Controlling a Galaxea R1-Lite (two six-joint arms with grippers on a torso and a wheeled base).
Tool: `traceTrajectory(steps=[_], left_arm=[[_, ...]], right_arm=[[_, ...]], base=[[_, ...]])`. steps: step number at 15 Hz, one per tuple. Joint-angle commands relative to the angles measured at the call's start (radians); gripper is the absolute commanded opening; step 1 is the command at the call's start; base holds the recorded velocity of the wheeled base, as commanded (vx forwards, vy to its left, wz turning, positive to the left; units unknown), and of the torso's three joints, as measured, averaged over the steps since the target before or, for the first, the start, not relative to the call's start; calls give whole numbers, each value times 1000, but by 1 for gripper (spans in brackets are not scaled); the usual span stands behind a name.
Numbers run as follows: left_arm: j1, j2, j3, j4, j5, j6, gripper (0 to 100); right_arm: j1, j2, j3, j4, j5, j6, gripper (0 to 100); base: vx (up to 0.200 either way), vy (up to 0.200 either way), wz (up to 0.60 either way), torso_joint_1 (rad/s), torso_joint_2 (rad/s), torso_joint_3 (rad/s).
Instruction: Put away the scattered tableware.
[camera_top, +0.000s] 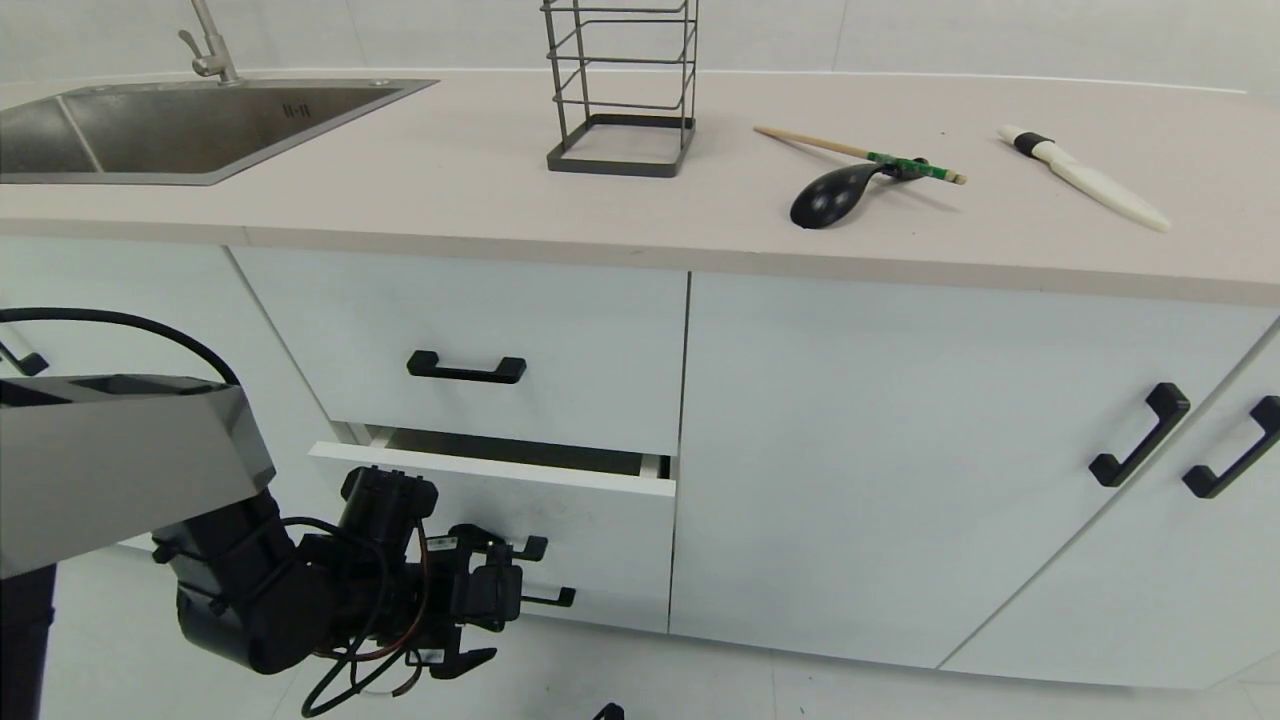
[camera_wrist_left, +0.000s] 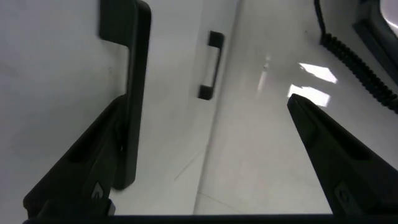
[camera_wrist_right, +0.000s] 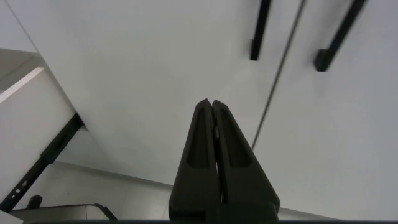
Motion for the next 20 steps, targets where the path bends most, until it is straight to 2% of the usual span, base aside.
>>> traceTrajectory(steps=[1, 4, 7, 10, 13, 16, 20], left_arm=[[0, 1, 9, -20, 2, -7, 100], [0, -12, 30, -35, 2, -23, 100], [2, -38, 43, -35, 2, -24, 100], [0, -103, 69, -35, 2, -44, 100], [-3, -215, 132, -34, -1, -46, 100], [-35, -384, 225, -32, -1, -49, 100], [-88, -585, 313, -25, 0, -102, 100]], right_arm=[[1, 2, 0, 0, 1, 0, 0], [1, 2, 0, 0, 1, 0, 0], [1, 2, 0, 0, 1, 0, 0], [1, 2, 0, 0, 1, -1, 0], [1, 2, 0, 0, 1, 0, 0], [1, 2, 0, 0, 1, -1, 0], [1, 2, 0, 0, 1, 0, 0]], base=[[0, 0, 0, 0, 0, 0], [0, 0, 0, 0, 0, 0], [0, 0, 0, 0, 0, 0], [0, 0, 0, 0, 0, 0], [0, 0, 0, 0, 0, 0], [0, 0, 0, 0, 0, 0], [0, 0, 0, 0, 0, 0]])
